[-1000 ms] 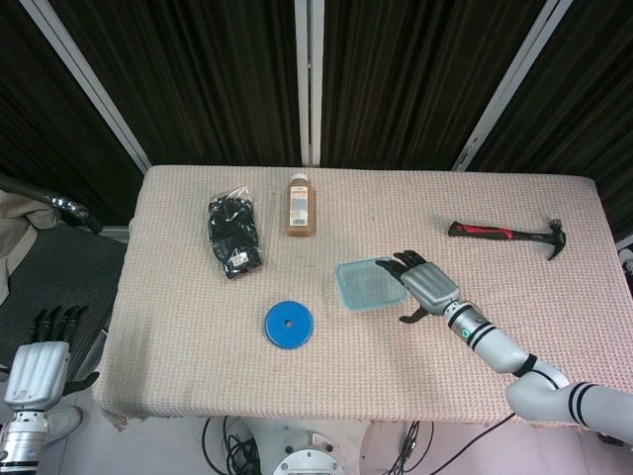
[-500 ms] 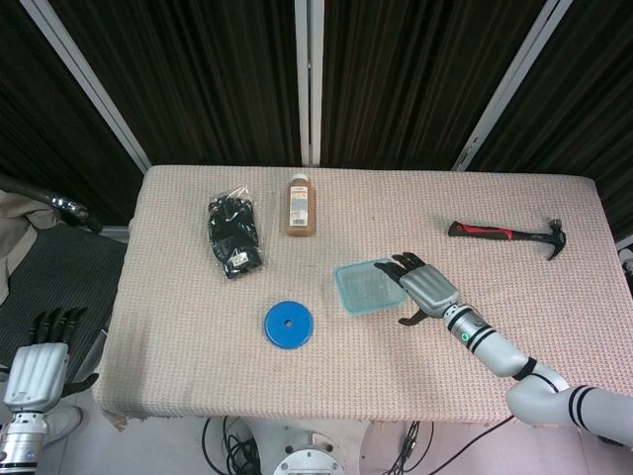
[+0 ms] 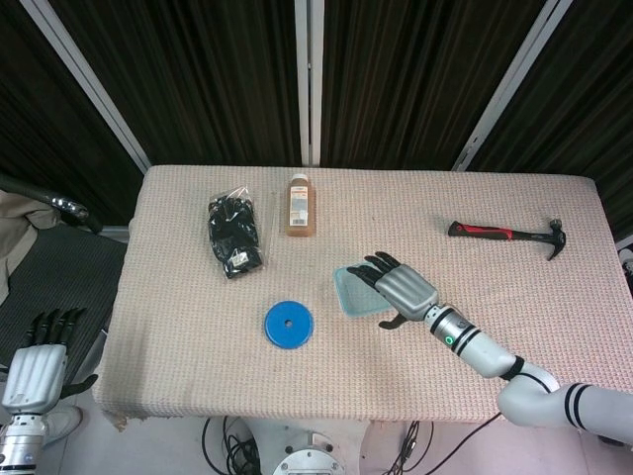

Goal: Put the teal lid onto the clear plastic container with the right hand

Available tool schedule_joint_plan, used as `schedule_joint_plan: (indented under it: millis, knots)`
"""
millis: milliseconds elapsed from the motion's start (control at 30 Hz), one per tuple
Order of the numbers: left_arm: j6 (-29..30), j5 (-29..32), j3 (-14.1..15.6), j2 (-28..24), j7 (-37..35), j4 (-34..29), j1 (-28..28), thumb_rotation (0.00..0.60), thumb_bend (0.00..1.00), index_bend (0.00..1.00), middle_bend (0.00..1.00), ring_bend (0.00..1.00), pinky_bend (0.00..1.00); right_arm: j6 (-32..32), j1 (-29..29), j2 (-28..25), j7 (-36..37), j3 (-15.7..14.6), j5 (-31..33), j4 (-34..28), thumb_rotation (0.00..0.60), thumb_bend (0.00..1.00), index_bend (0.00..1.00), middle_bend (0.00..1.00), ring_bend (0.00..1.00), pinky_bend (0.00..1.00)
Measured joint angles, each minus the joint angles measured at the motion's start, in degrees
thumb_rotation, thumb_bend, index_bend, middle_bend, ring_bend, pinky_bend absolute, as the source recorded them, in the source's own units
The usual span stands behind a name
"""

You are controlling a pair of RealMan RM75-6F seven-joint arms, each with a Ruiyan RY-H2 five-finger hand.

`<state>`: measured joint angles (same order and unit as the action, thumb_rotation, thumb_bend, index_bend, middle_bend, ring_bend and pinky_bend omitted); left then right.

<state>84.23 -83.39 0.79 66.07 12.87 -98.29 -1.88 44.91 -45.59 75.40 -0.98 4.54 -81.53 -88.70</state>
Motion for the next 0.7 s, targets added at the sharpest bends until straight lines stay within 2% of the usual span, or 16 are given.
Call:
schedule_joint_plan:
  millis: [300,567,700]
  knots:
    - [-0.19,0.36,0.04,0.18,-0.62,0.53,0.22,0.600,0.00,0.10,0.09,0.01,0.03,-6.23,-3.53,4.55,-2.87,0.45,4.46,2.76,0.600,0.03,0.00,0.13,0.00,0.00]
    - [-0.57,0.15,-0.02,0.52,-0.95,1.11,-0.01,0.600,0.00,0.10,0.09,0.01,0.03,-7.02,-3.81,5.73,-4.46,-0.28,6.50,3.63,0.600,0.03,0.00,0.14,0.00,0.00]
    - [-0.40,0.13,-0.01,0.47,-1.02,1.12,0.11,0.600,0.00,0.10,0.09,0.01,0.02,-4.79,-3.01,5.41,-3.85,-0.31,5.47,3.09,0.600,0.03,0.00,0.14,0.00,0.00]
